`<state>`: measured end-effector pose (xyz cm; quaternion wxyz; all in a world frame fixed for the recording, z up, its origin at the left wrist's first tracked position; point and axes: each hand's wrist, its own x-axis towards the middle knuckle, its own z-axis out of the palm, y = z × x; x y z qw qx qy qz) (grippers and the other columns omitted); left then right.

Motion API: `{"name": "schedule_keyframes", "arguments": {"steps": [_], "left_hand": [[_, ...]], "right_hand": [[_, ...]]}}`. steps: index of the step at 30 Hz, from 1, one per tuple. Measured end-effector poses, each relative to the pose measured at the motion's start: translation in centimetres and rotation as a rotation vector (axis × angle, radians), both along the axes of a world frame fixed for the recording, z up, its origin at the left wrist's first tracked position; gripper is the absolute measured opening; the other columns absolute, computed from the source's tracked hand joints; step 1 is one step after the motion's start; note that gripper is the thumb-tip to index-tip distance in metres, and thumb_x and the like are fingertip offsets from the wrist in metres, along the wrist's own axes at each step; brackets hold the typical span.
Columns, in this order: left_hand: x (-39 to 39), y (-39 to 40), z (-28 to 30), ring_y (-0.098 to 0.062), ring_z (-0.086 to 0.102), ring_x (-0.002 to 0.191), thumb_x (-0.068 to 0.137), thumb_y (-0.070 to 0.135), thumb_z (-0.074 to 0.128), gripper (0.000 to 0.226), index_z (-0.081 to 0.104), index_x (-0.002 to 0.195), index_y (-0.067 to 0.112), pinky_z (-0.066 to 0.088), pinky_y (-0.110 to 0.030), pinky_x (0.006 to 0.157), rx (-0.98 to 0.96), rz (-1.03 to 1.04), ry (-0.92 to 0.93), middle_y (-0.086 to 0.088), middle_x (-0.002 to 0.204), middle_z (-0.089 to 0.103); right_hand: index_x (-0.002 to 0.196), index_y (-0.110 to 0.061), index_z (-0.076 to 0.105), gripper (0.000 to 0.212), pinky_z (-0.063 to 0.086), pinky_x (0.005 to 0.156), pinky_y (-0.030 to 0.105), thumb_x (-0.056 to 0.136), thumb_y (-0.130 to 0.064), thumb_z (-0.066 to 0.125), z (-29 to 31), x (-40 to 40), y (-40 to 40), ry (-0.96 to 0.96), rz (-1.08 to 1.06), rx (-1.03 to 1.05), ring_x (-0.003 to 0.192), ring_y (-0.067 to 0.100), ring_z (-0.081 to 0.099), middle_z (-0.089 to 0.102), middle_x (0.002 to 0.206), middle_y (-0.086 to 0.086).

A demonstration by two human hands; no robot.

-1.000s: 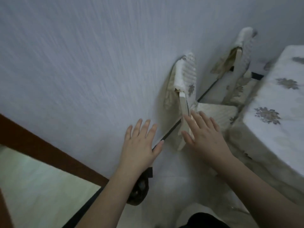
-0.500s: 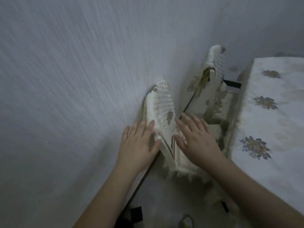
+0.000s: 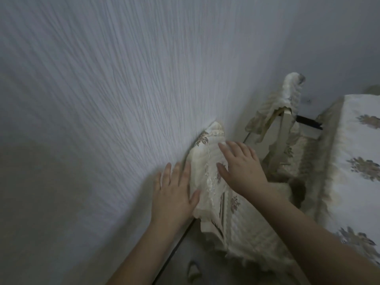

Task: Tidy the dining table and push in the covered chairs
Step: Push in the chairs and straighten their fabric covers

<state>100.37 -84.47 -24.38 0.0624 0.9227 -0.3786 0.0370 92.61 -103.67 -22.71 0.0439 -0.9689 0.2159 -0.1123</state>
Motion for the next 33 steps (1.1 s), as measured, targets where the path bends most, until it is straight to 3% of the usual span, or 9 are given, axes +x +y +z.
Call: {"name": "schedule_keyframes", "arguments": {"steps": [5, 10, 15, 19, 22, 24, 28, 30, 33], "left_hand": [[3.2, -2.2, -2.5, -0.033, 0.039, 0.136, 0.086, 0.063, 0.034, 0.077, 0.037, 0.146, 0.015, 0.031, -0.05, 0.108, 0.058, -0.024, 0.099, -0.011, 0.146, 0.046], [4.8, -4.6, -3.4, -0.026, 0.009, 0.147, 0.087, 0.073, 0.014, 0.085, 0.0, 0.153, 0.021, 0.009, -0.045, 0.116, 0.14, -0.098, 0.159, -0.004, 0.161, 0.01], [6.0, -6.3, -3.9, -0.031, 0.03, 0.139, 0.086, 0.073, 0.025, 0.088, 0.022, 0.15, 0.013, 0.026, -0.048, 0.11, 0.13, -0.042, 0.115, -0.007, 0.153, 0.033], [5.3, -7.3, -4.7, -0.026, 0.031, 0.138, 0.087, 0.071, 0.03, 0.092, 0.003, 0.152, 0.012, 0.029, -0.043, 0.109, 0.114, 0.022, 0.229, -0.006, 0.156, 0.025], [4.5, -7.6, -5.5, -0.021, 0.055, 0.114, 0.084, 0.068, 0.041, 0.098, -0.007, 0.152, 0.018, 0.047, -0.038, 0.09, 0.046, 0.121, 0.414, -0.005, 0.14, 0.048], [4.0, -7.7, -5.5, -0.018, 0.061, 0.098, 0.08, 0.065, 0.051, 0.099, 0.0, 0.152, 0.019, 0.052, -0.034, 0.079, -0.001, 0.214, 0.55, -0.003, 0.125, 0.059], [3.2, -8.4, -4.8, -0.001, 0.041, 0.106, 0.081, 0.04, 0.071, 0.084, 0.024, 0.147, 0.019, 0.034, -0.01, 0.081, -0.249, 0.283, 0.854, 0.009, 0.128, 0.046], [3.3, -8.6, -4.9, 0.003, 0.043, 0.1, 0.083, 0.025, 0.072, 0.075, 0.03, 0.144, 0.014, 0.027, 0.004, 0.067, -0.282, 0.254, 0.855, 0.013, 0.117, 0.045], [3.4, -8.4, -5.4, -0.003, 0.045, 0.105, 0.082, 0.022, 0.071, 0.077, 0.028, 0.145, 0.013, 0.027, 0.003, 0.065, -0.313, 0.236, 0.838, 0.012, 0.117, 0.041]], "right_hand": [[0.147, -0.023, 0.029, 0.058, 0.016, 0.116, 0.045, 0.094, -0.042, 0.044, -0.9, 6.2, -2.3, 0.032, 0.049, -0.004, 0.141, 0.026, 0.024, 0.033, 0.152, 0.004], [0.144, -0.018, 0.036, 0.063, 0.016, 0.115, 0.046, 0.086, -0.024, 0.06, -3.6, 10.0, -5.1, 0.101, 0.153, -0.005, 0.14, 0.03, 0.027, 0.038, 0.149, 0.007], [0.144, -0.02, 0.034, 0.058, 0.008, 0.116, 0.042, 0.089, -0.013, 0.053, -5.0, 12.9, -7.5, 0.19, 0.281, -0.053, 0.142, 0.026, 0.02, 0.031, 0.151, 0.004], [0.144, -0.02, 0.032, 0.066, 0.011, 0.116, 0.043, 0.084, -0.016, 0.058, -5.6, 14.5, -8.4, 0.28, 0.407, -0.022, 0.141, 0.024, 0.022, 0.032, 0.15, 0.003], [0.143, -0.02, 0.033, 0.075, 0.016, 0.115, 0.043, 0.077, -0.017, 0.067, -6.6, 14.8, -9.3, 0.302, 0.454, -0.015, 0.137, 0.024, 0.029, 0.033, 0.148, 0.003], [0.139, -0.021, 0.038, 0.075, 0.021, 0.113, 0.044, 0.072, -0.019, 0.071, -7.2, 15.0, -9.7, 0.26, 0.491, -0.04, 0.132, 0.026, 0.035, 0.038, 0.143, 0.005], [0.126, -0.017, 0.051, 0.065, 0.027, 0.108, 0.042, 0.066, -0.018, 0.075, -7.3, 16.5, -10.2, 0.209, 0.584, -0.069, 0.124, 0.029, 0.042, 0.047, 0.132, 0.008], [0.123, -0.017, 0.053, 0.064, 0.028, 0.105, 0.04, 0.063, -0.019, 0.077, -7.3, 17.0, -10.7, 0.197, 0.634, -0.049, 0.12, 0.028, 0.045, 0.049, 0.127, 0.008], [0.124, -0.018, 0.052, 0.069, 0.026, 0.107, 0.038, 0.061, -0.025, 0.08, -7.7, 17.4, -11.4, 0.223, 0.675, -0.037, 0.121, 0.026, 0.045, 0.052, 0.126, 0.004]]}}
